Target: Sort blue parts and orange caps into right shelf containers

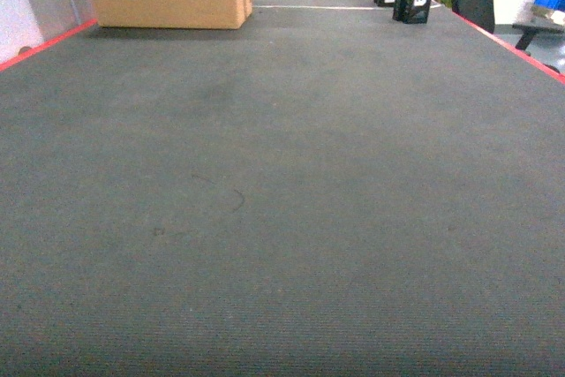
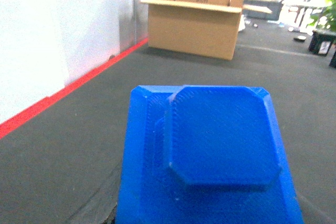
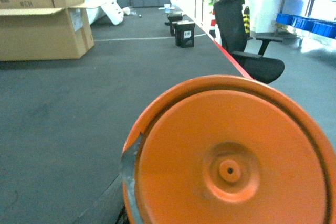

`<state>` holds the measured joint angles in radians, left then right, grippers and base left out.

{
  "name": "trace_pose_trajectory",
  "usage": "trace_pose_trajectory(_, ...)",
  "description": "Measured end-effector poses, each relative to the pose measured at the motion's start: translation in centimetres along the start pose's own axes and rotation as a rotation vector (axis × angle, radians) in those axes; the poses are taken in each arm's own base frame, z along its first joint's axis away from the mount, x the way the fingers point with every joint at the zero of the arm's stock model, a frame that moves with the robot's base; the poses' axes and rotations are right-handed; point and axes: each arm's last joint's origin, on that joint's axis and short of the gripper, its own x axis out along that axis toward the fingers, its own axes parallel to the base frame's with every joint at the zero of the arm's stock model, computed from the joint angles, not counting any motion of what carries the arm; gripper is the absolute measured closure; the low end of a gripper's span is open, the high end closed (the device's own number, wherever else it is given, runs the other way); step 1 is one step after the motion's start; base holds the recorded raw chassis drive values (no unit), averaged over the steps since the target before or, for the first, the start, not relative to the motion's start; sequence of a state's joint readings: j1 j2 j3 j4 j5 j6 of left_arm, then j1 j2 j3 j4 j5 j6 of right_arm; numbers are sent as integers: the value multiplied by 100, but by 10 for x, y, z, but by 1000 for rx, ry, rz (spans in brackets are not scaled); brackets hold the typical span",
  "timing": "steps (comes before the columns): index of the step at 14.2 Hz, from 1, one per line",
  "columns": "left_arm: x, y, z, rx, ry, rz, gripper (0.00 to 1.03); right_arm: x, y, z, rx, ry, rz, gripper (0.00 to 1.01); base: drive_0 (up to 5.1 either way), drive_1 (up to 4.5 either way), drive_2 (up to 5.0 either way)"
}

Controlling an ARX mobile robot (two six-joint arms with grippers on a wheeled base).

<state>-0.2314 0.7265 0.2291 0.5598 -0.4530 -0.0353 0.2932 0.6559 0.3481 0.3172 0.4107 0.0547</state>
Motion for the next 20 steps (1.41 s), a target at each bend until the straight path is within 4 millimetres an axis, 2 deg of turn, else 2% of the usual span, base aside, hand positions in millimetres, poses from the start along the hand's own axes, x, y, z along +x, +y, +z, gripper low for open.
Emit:
trace_pose_trajectory(2,-23,2,15,7,-59,-9,60,-28,-5,6,17,-49,-17,55,0,0,0)
trace_pose_trajectory(3,-27,4,20,2,-92,3,60,-36,-4,7,19,-64,-7,55,0,0,0)
trace_pose_trajectory(5,-26,4,21,15,-87,6,60,-36,-3,6,10,-58,-4,55,0,0,0)
trace_pose_trajectory(6,-29,12,14,75,50,-154,60,-38,-12,-8,-42,14,88,55,0,0,0)
trace_pose_trajectory(7,-35,20,-7,65,70,-224,60,-40,-24,-32,-47,21,117,55,0,0,0)
trace_pose_trajectory(8,-37,35,-19,63,65,-201,60,-42,-31,-45,-48,17,116,55,0,0,0)
trace_pose_trajectory(9,-40,35,-24,60,59,-220,60,-50,-43,-56,-54,48,112,55,0,0,0)
trace_pose_trajectory(16,-43,36,-33,61,74,-224,60,-52,-44,-56,-51,7,122,55,0,0,0)
trace_pose_trajectory(19,-49,38,-39,62,83,-222,60,-52,-45,-67,-52,17,117,55,0,0,0)
trace_pose_trajectory(20,-58,40,-44,57,43,-224,60,-52,-45,-71,-51,15,118,55,0,0,0)
